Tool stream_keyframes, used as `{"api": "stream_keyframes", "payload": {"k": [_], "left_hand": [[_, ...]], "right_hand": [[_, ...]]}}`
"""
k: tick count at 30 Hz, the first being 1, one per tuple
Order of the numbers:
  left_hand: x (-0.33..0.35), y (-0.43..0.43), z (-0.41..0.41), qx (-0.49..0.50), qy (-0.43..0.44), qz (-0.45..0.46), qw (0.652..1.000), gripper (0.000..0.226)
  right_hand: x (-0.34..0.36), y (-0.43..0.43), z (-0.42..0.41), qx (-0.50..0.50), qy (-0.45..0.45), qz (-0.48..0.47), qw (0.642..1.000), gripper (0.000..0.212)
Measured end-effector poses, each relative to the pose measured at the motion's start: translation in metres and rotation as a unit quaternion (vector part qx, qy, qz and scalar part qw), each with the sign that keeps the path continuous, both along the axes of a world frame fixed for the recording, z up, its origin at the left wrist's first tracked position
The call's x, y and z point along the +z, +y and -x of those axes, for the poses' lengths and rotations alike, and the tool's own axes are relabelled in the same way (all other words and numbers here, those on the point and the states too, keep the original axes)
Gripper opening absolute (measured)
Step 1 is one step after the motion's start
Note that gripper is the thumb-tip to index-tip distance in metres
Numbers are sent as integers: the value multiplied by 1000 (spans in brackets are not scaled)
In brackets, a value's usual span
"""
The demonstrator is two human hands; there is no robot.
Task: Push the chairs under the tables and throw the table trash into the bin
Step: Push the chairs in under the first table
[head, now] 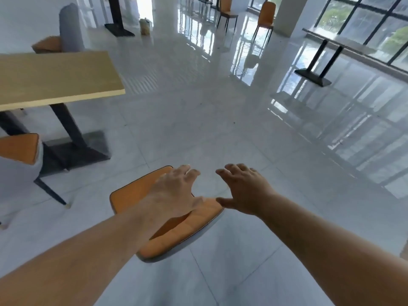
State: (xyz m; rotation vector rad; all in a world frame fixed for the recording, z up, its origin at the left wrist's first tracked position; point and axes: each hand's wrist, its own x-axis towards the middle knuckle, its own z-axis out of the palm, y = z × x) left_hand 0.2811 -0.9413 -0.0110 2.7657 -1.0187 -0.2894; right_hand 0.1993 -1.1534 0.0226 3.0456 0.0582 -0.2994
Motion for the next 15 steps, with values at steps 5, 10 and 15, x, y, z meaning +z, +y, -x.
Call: {"api": "stream_keyframes", "payload": {"k": [5,10,15], "left_hand": [[1,-3,11,127,-26,-31,991,80],[-5,-14,55,251,1,-64,966,82],[-40,-8,108,329,124,-78,933,90]], "right_hand": [[-15,-20,-40,110,-8,-27,994,93],[-34,-44,-58,211,-27,-75,974,93],[-76,-54,-45,294,36,-90,951,93]]}}
